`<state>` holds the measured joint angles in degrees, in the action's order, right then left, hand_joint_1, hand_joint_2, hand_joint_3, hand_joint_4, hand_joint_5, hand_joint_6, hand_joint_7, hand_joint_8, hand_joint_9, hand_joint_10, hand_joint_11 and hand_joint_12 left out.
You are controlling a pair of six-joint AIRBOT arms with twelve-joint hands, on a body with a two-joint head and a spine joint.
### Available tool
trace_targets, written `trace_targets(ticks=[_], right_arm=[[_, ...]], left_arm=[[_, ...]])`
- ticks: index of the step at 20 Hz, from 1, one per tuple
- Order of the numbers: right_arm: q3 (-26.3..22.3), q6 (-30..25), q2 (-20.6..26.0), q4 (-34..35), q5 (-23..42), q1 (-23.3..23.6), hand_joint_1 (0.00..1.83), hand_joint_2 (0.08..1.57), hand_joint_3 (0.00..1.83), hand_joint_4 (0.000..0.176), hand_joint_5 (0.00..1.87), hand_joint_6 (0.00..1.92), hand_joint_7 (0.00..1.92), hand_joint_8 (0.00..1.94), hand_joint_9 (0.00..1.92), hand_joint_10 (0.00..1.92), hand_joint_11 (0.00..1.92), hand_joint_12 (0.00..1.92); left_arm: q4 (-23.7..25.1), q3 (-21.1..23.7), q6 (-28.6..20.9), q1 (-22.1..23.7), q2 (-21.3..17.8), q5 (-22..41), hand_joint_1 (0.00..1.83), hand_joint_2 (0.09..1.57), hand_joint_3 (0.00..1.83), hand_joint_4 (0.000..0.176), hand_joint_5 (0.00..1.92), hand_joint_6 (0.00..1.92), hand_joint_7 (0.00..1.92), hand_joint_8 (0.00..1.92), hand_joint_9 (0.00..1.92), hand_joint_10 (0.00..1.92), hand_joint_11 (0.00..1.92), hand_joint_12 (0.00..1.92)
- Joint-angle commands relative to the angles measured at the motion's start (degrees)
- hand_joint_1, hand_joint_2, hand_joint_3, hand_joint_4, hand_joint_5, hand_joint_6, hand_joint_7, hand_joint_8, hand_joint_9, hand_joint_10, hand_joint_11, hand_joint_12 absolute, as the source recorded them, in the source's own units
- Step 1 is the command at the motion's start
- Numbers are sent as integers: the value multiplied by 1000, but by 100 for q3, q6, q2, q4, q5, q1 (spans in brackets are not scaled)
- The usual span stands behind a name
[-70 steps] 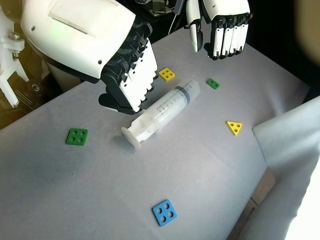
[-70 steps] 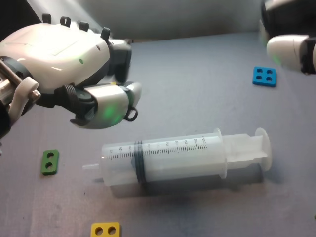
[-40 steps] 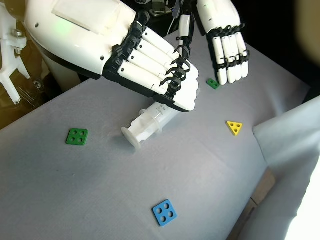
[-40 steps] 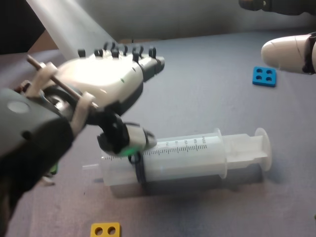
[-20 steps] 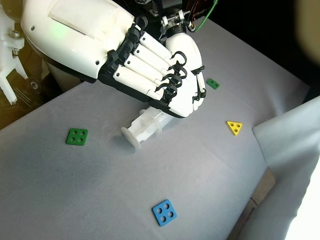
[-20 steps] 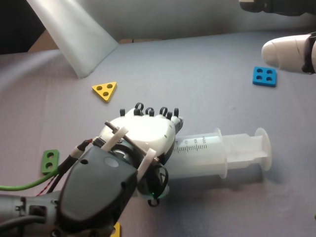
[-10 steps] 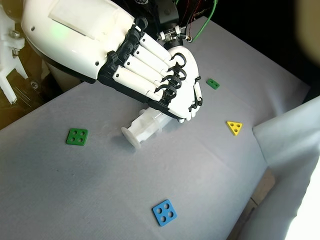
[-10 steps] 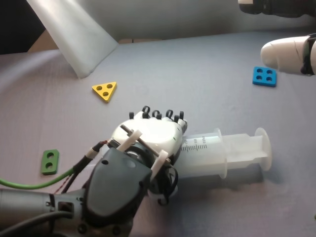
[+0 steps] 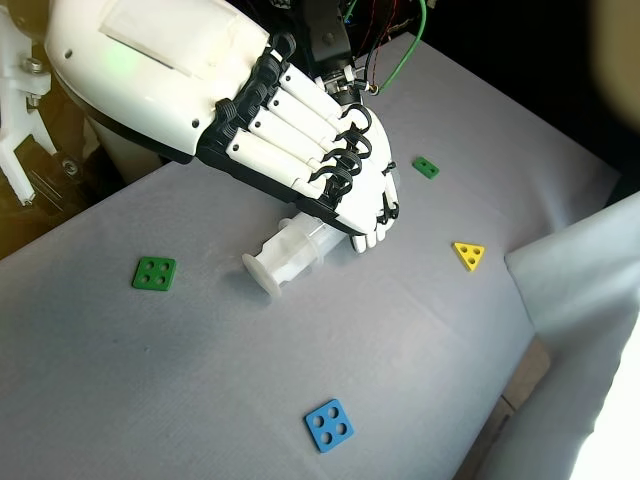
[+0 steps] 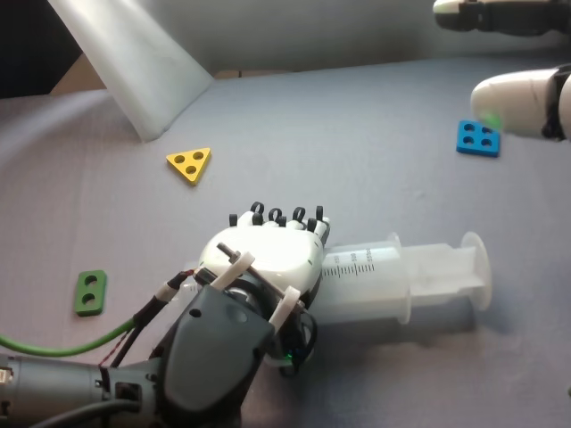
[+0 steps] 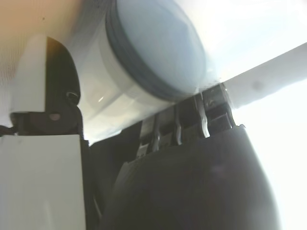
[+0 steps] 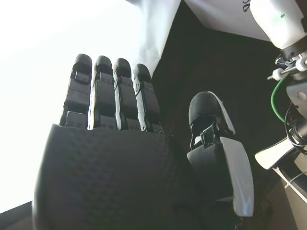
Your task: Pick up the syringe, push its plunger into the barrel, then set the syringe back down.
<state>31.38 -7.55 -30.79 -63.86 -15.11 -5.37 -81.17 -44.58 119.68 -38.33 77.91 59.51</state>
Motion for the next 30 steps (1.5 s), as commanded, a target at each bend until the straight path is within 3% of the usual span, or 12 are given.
trace_targets(ticks=[1,7,15,18,19,20,21,22,25,26,27,30], right_arm=[[-52,2,3,-95,181,102,0,1366,0,0,214,7,171,4,101,6,0,204],[-199,-1,6,-73,110,122,0,1361,0,0,225,4,193,4,120,7,0,200],[-191,-5,44,1102,-310,114,0,1363,0,0,256,5,225,4,148,7,0,280],[-187,-6,77,2091,-367,98,0,1359,0,0,272,10,244,9,165,11,0,281],[-187,-17,82,2267,-366,98,0,1358,0,0,281,9,251,7,171,10,0,308],[-186,-60,87,2363,-367,98,0,1359,0,0,273,4,241,1,162,4,0,292],[-185,-195,93,2389,-378,96,0,1359,0,0,273,4,241,1,162,4,0,292],[-179,-635,110,2389,-488,85,0,1358,0,0,258,0,218,0,143,0,0,256],[-67,-2079,168,2389,-622,-63,0,1358,0,0,257,0,216,0,141,0,0,252],[-13,-2279,171,2388,-603,-102,0,1361,0,0,255,0,213,0,137,0,0,239],[29,-2302,172,2376,-513,-130,0,1363,1,0,240,0,202,0,127,0,0,213],[46,-2306,199,2135,-81,-296,0,1360,0,0,253,3,218,4,145,5,0,238]], left_arm=[[333,-24,-9,-15,44,115,1279,1028,0,0,182,4,189,4,205,6,21,776],[433,-93,-128,-112,114,114,1309,1023,0,0,213,8,202,4,197,2,0,738],[494,-125,-222,-173,147,111,1216,1028,0,0,278,7,274,7,284,9,19,762],[500,-138,-238,-164,151,111,1229,1187,1,0,696,5,834,11,820,18,438,639],[501,-139,-240,-164,152,111,1234,1178,6,0,692,1047,981,807,924,14,573,570],[501,-139,-246,-163,152,111,1321,1218,2,0,559,1329,879,1098,801,1155,611,626],[501,-139,-247,-163,152,111,1321,1218,2,0,559,1329,879,1098,801,1155,611,626],[501,-139,-260,-163,153,111,1342,1232,0,0,559,1329,824,1243,759,1478,643,786],[501,-141,-261,-154,153,111,1364,1165,0,0,787,1027,899,1159,851,1350,722,918],[501,-140,-262,-151,153,111,1270,1136,0,0,904,912,984,1139,914,900,694,978],[501,-139,-265,-143,153,111,1352,1121,5,0,895,887,1000,1030,917,1146,709,1015],[501,-133,-266,-96,147,111,1374,1126,1,0,887,906,982,1042,882,1274,721,985]])
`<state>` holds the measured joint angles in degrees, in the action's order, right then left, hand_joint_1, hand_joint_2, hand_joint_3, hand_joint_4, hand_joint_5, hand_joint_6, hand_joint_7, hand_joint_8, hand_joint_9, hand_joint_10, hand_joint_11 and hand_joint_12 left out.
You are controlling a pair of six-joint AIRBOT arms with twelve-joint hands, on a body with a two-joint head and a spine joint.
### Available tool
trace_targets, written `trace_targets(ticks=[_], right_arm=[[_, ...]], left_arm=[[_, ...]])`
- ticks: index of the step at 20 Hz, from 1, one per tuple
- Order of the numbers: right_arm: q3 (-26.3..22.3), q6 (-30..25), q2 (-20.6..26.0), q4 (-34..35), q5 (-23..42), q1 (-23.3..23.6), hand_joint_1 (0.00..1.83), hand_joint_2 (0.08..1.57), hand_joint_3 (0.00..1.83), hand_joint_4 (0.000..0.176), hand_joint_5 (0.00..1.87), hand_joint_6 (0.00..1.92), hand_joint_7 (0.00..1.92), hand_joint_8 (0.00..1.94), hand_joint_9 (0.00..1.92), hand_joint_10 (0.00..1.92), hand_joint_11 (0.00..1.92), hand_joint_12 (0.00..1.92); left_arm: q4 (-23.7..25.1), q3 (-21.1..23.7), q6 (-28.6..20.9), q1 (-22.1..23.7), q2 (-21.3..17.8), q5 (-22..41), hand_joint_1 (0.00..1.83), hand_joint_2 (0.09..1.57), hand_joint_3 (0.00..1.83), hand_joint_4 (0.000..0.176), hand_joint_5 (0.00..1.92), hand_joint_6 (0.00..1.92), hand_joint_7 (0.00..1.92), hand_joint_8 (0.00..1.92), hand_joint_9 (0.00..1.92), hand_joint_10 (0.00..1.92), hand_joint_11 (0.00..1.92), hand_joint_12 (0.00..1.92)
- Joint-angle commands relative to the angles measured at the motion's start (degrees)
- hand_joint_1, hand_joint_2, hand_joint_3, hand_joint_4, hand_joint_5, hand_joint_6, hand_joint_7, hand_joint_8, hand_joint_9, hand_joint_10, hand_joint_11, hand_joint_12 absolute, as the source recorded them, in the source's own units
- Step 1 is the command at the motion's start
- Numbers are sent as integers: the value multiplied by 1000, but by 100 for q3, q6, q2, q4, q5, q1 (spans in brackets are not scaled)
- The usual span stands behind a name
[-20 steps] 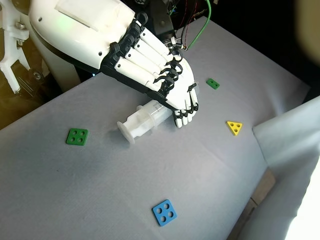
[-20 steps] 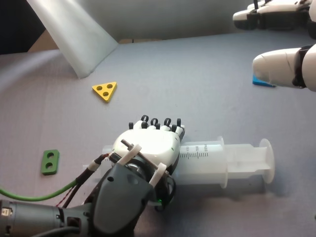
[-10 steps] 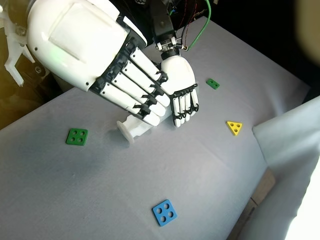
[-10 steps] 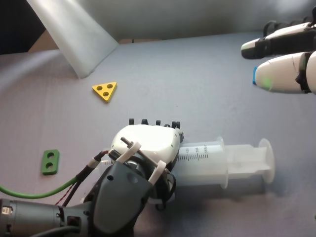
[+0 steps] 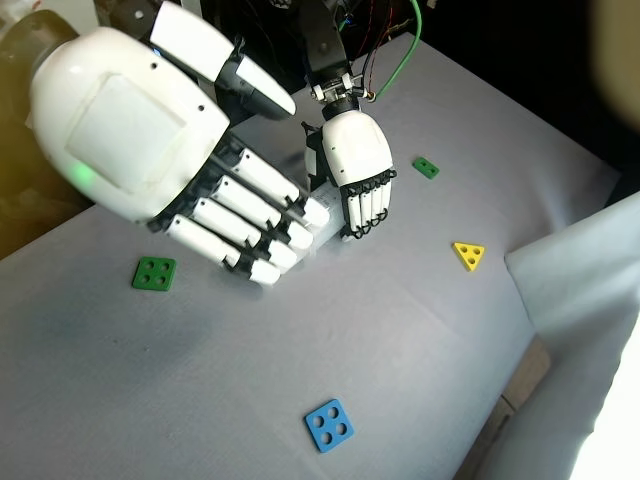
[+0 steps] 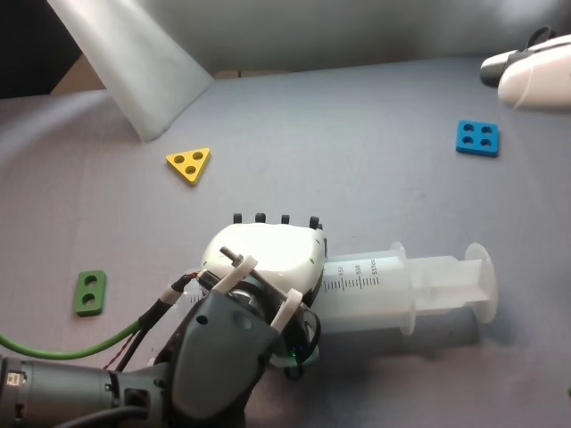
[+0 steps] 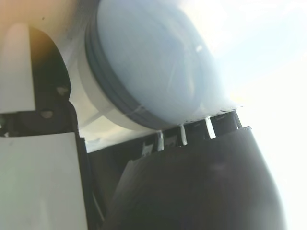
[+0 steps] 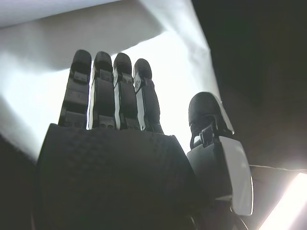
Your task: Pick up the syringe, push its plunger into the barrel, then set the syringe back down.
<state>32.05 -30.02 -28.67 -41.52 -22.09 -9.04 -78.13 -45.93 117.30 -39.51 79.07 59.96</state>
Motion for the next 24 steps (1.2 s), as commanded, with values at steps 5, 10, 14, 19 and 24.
trace_targets(ticks=[5,10,14,19,24], right_arm=[[161,-558,15,-99,1320,29,0,1355,0,0,248,2,210,2,135,2,0,235],[360,-679,14,-98,1992,1,0,1358,0,0,245,1,213,1,139,2,0,247],[395,-659,9,-289,1963,3,0,1359,0,0,227,0,194,0,131,3,0,234],[393,-578,10,-264,1903,24,0,1363,1,0,227,1,194,0,131,1,0,237],[423,-867,15,355,1904,21,0,1385,7,0,69,0,56,0,35,1,0,35]], left_arm=[[207,40,-22,176,-75,22,1372,1130,1,0,922,886,946,1113,856,1281,708,943],[122,147,67,422,-364,-83,1372,1131,0,0,901,944,965,1057,853,1293,669,983],[87,137,367,774,-549,-395,1370,1137,0,0,922,854,941,1134,830,1326,648,1034],[-92,160,571,1132,-790,-563,1370,1140,0,0,892,906,947,1110,836,1337,639,1050],[-279,257,723,1356,-1160,-684,1371,1138,0,0,913,879,935,1124,837,1338,626,1072]])
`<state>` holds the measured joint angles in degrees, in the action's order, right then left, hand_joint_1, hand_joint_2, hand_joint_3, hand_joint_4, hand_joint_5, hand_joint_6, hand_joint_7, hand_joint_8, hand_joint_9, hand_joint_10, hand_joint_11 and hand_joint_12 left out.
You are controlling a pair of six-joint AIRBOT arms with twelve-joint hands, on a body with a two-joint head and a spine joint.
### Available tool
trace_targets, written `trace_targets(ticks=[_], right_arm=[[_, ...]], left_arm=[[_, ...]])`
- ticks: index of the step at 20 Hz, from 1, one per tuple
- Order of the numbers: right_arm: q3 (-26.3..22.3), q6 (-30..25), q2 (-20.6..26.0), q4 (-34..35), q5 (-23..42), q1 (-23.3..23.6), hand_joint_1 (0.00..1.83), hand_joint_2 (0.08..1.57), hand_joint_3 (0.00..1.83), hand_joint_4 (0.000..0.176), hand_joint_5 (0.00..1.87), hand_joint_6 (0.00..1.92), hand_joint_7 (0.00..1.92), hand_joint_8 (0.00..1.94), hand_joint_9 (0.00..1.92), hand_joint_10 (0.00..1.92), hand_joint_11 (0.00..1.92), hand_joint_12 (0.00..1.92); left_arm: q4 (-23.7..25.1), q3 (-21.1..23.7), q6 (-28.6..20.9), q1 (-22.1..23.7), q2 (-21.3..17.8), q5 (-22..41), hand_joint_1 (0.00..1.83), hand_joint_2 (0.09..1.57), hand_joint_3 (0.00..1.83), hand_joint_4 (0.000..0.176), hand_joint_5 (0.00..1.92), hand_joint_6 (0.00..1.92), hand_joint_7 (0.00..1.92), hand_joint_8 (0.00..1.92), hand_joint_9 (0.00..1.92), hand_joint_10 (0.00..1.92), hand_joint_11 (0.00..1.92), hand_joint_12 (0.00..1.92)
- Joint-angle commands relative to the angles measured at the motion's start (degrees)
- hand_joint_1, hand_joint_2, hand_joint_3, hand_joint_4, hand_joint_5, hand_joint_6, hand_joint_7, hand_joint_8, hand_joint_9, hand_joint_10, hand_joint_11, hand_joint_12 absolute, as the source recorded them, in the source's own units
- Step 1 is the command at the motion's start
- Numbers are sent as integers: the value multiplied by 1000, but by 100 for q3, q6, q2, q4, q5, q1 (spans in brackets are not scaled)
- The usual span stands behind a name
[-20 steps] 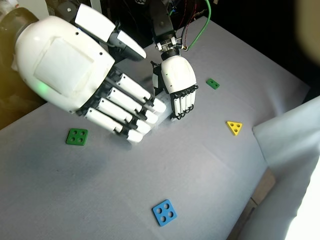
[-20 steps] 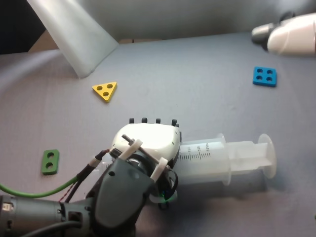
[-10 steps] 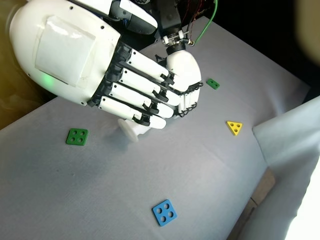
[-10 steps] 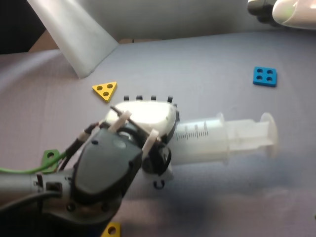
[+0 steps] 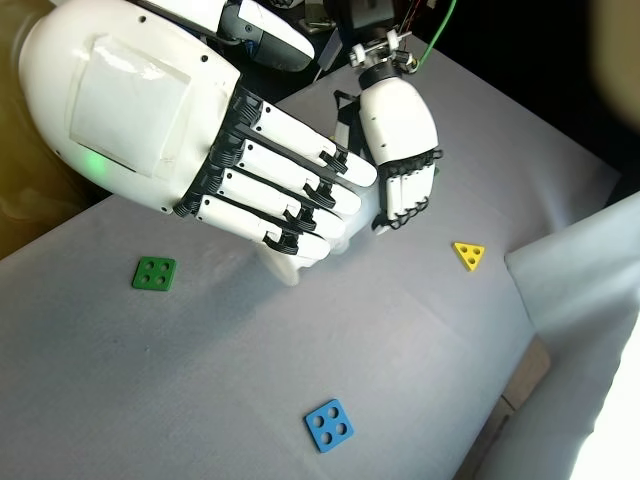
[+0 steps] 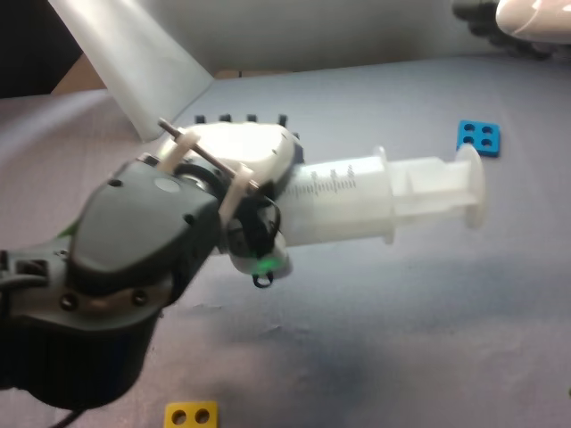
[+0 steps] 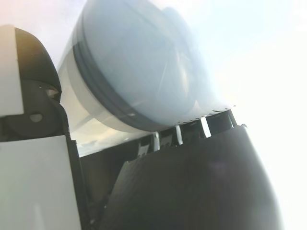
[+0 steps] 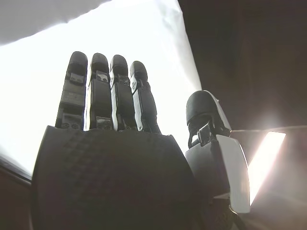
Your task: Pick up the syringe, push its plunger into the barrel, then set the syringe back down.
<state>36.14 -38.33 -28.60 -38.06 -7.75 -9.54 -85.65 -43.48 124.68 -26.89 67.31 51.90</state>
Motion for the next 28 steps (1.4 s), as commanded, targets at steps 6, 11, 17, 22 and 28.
trace_targets(ticks=[6,11,17,22,28], right_arm=[[250,-812,67,10,469,-406,0,1395,10,0,0,0,0,0,0,0,0,0],[328,-2846,63,11,239,-866,0,1376,1,0,0,0,0,0,0,0,0,0],[685,-3630,-325,11,154,-1184,0,1381,3,0,0,0,0,0,0,0,0,0],[754,-3650,-480,10,175,-1174,0,1388,6,0,0,0,0,0,0,0,0,0],[762,-3644,-764,-200,161,-1065,0,1382,3,0,0,0,0,0,0,0,0,0]], left_arm=[[295,95,149,303,-235,-35,1368,1145,0,0,896,928,932,1138,814,1347,616,1087],[224,55,274,500,-284,-164,1368,1142,0,0,896,931,946,1109,821,1347,619,1104],[73,42,399,691,-279,-170,1370,1136,0,0,925,902,950,1088,822,1342,601,1107],[40,9,525,831,-266,-169,1372,1130,0,0,931,890,958,1078,843,1309,632,1047],[71,-7,726,884,-251,-221,1371,1136,0,0,903,908,965,1080,833,1335,630,1098]])
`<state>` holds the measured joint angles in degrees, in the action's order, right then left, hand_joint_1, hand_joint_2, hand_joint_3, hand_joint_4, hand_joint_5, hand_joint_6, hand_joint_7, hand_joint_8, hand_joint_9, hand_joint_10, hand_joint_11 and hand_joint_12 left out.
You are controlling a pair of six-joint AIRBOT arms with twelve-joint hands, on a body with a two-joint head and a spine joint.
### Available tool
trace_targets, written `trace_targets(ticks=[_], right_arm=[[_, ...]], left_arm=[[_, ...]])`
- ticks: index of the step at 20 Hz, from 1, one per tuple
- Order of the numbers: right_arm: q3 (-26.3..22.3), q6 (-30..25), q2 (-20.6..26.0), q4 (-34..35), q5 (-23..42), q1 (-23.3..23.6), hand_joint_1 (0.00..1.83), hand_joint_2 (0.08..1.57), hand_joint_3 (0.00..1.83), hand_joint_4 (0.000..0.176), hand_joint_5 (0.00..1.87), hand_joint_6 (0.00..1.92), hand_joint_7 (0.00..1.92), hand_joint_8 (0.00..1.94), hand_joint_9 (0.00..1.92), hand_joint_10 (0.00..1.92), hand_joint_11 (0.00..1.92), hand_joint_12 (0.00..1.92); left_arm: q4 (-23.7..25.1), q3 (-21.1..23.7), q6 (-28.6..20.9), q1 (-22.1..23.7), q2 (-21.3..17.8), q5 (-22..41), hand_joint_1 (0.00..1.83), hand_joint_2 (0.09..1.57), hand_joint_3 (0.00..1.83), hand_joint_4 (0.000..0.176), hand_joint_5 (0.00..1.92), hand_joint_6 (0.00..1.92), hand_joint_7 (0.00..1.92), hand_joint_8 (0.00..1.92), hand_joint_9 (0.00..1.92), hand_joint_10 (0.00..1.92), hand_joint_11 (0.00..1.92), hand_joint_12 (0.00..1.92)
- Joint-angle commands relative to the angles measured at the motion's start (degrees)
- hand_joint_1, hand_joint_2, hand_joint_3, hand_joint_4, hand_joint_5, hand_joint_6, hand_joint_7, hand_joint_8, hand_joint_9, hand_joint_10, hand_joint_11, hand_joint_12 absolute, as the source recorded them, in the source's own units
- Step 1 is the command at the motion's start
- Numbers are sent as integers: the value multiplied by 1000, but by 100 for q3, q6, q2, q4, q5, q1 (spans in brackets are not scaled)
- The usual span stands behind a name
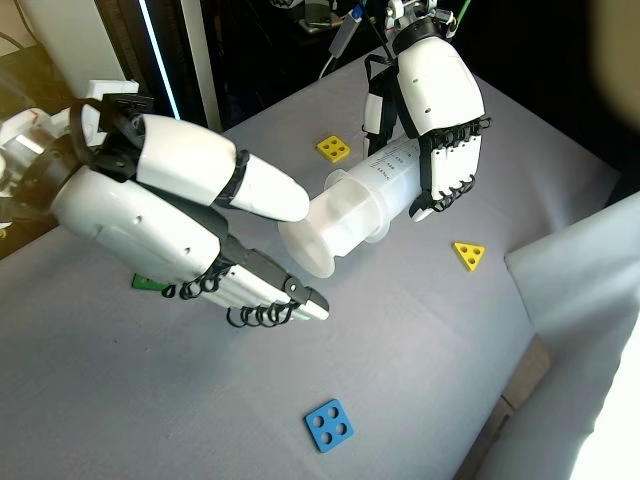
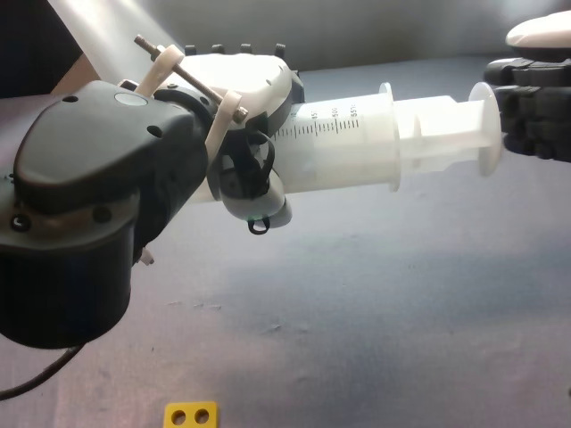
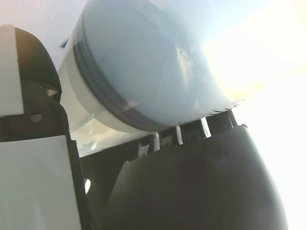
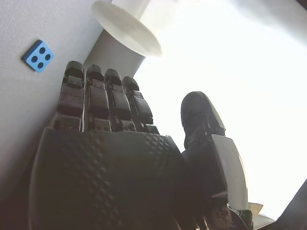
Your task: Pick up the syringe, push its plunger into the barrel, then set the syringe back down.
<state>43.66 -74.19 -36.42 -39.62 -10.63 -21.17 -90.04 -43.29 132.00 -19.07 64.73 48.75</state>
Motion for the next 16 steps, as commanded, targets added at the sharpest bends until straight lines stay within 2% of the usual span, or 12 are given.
trace_targets(ticks=[1,11,14,16], right_arm=[[11,-58,-37,-53,429,145,0,1384,3,0,0,0,0,0,0,0,0,0],[10,-65,-546,-144,159,370,0,1393,6,0,14,5,15,5,6,2,0,0],[26,-168,-726,-250,49,442,0,1395,7,0,0,0,0,0,0,0,0,0],[38,-1649,-837,-1874,-92,446,0,1392,5,0,0,0,0,0,0,0,0,0]], left_arm=[[517,-33,2,106,9,84,1372,1135,0,0,907,903,970,1073,832,1335,624,1101],[478,-51,10,124,51,81,1369,1140,0,0,910,912,947,1105,819,1346,605,1107],[470,-56,10,126,63,81,1371,1130,0,0,935,878,968,1063,829,1330,617,1086],[470,-56,10,127,66,81,1372,1130,0,0,932,892,965,1057,837,1320,620,1083]])
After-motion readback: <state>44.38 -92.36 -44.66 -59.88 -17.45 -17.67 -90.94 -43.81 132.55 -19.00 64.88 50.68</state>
